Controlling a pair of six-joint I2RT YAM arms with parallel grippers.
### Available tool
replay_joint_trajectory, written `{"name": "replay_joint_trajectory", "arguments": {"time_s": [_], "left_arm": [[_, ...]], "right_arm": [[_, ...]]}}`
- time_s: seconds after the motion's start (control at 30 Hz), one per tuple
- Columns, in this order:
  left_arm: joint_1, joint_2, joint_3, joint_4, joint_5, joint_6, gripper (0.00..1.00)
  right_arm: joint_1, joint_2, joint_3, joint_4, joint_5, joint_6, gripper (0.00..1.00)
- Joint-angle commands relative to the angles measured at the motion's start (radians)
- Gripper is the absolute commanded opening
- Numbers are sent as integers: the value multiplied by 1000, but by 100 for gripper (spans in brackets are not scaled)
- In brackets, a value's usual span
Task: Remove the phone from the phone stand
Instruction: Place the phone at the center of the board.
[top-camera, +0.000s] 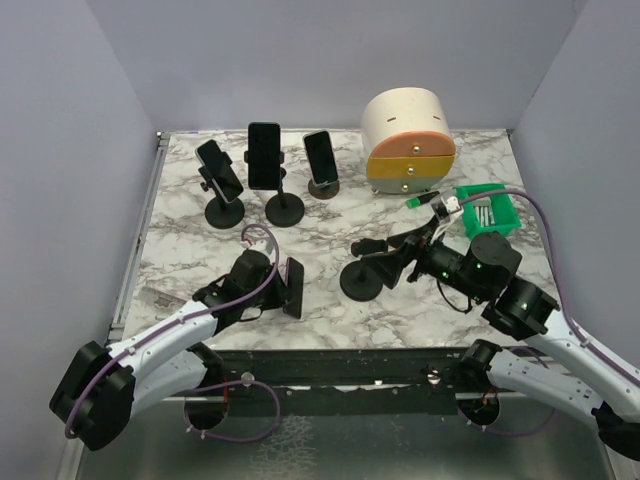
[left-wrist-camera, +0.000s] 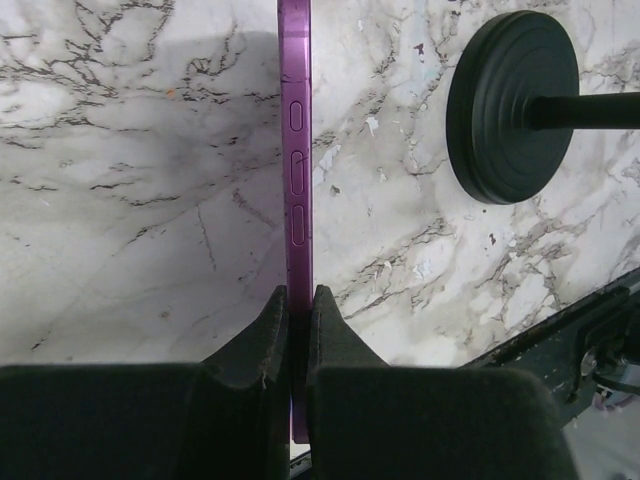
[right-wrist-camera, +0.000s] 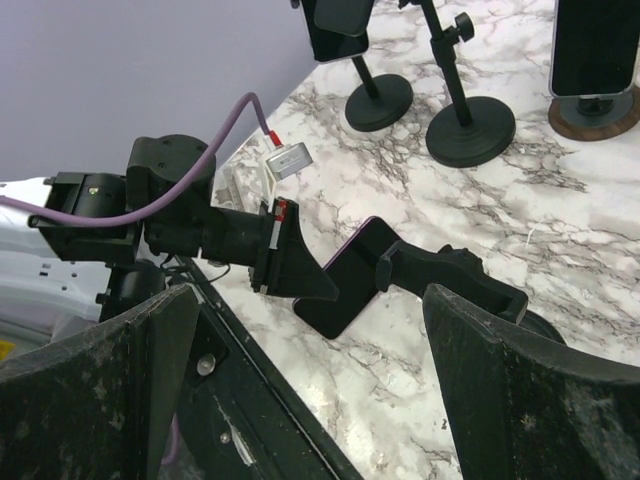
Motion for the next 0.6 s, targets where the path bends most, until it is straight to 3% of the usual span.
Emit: {"name": "replay_joint_trajectory", "arguments": {"time_s": [0.0,0.2,0.33,0.57], "left_arm": [[17,38,-26,90,82,-32,0],[23,83,-34,71,60,-40,1],[26,92,-33,52,16,-46,10],[27,93,-69,33,-60,-67,16]], "right_arm": [[1,-5,-27,41,-46,15,100],[1,-11,-39,27,-38,15,100],[2,-21,-45,17,-19,22,100],[1,-30,-52,5,0,26,100]]}}
